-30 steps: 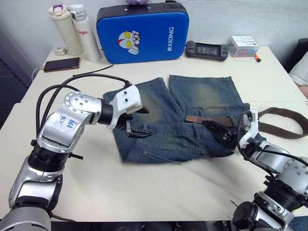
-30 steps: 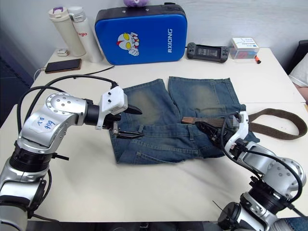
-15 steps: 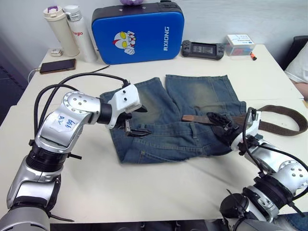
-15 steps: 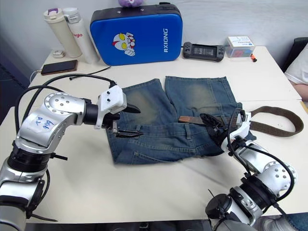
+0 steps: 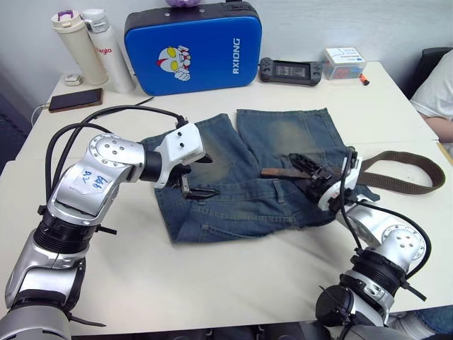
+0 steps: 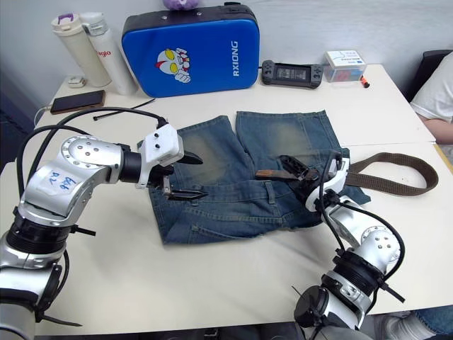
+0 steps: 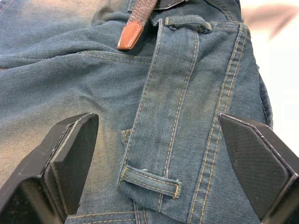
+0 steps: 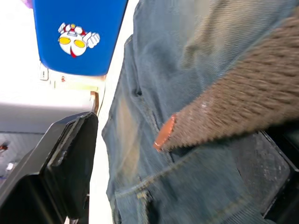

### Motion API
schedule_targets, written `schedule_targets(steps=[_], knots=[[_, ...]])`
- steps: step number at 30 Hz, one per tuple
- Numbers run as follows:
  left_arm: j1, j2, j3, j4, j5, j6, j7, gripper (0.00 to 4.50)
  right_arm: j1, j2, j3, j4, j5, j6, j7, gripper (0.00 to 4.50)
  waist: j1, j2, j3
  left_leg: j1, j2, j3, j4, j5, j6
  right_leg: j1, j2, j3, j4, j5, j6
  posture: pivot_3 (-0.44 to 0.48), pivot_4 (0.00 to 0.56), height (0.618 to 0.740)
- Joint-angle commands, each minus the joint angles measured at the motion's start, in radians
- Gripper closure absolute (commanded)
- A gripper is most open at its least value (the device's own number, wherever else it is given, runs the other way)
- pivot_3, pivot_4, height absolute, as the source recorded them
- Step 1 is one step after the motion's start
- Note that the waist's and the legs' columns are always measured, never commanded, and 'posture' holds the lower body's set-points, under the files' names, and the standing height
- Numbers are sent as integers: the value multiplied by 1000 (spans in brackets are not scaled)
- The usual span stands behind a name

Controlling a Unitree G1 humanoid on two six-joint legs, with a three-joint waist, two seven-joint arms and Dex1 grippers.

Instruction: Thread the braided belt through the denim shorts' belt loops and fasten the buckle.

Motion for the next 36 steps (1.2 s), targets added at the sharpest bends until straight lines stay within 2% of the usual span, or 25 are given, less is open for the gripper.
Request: schedule_targets(steps=[1, 2, 5, 10, 11, 12, 16, 24, 30, 36], knots=[[1, 19, 22, -39, 2, -10, 7, 0, 31, 0, 63, 46, -1, -31, -6, 24, -2, -1, 0, 0, 0, 0, 0, 0, 0, 0, 0, 0, 0, 0, 0, 0, 150, 664], [2, 22, 21, -39, 3, -11, 7, 0, 37, 1, 72, 57, -8, -53, -8, 24, -2, -1, -1, 0, 0, 0, 0, 0, 0, 0, 0, 0, 0, 0, 0, 0, 150, 664], [7, 24, 22, -46, 2, -9, 11, 0, 53, 2, 89, 75, -3, -101, -13, 1207, -2, -2, -1, 0, 0, 0, 0, 0, 0, 0, 0, 0, 0, 0, 0, 0, 150, 664], [6, 26, 14, -43, 6, -17, 8, 0, 94, -53, 109, 57, 53, -115, 20, 3690, -2, -2, -1, 0, 0, 0, 0, 0, 0, 0, 0, 0, 0, 0, 0, 0, 150, 664], [7, 32, 8, -44, 7, -25, -3, 0, 100, -73, 107, 50, 77, -119, 31, 4311, -2, -3, -2, 0, 0, 0, 0, 0, 0, 0, 0, 0, 0, 0, 0, 0, 150, 664], [8, 36, 3, -45, 8, -30, -11, 0, 104, -87, 108, 47, 96, -125, 36, 4425, 0, -3, -2, 0, 0, 0, 0, 0, 0, 1, 0, 0, 0, 0, 0, 0, 150, 664], [14, 58, -10, -43, 14, -49, -37, 0, 110, -179, 70, 49, 245, -140, 57, 4425, 13, -3, -2, -1, -1, 0, 1, 0, 0, 0, -1, 0, -1, 0, 0, 0, 150, 664], [-20, 31, -33, -2, 34, -59, -32, 0, 197, -312, 100, 49, 387, -140, 210, 4425, 18, -3, -1, -2, -2, 1, 2, 0, 3, 2, -4, 0, -3, 0, 0, 0, 150, 664], [-24, 28, -36, 1, 37, -60, -37, 0, 271, -417, 135, 109, 304, -156, 390, 4425, 23, -3, -1, -2, -2, 1, 2, 0, 4, 3, -5, 0, -5, 0, 0, 0, 150, 664], [-31, 31, -33, 1, 37, -56, -43, 0, 324, -471, 249, 63, 198, -168, 585, 4425, 24, -3, -1, -1, -2, 1, 2, 0, 4, 4, -6, 0, -7, 0, 0, 0, 150, 664]])
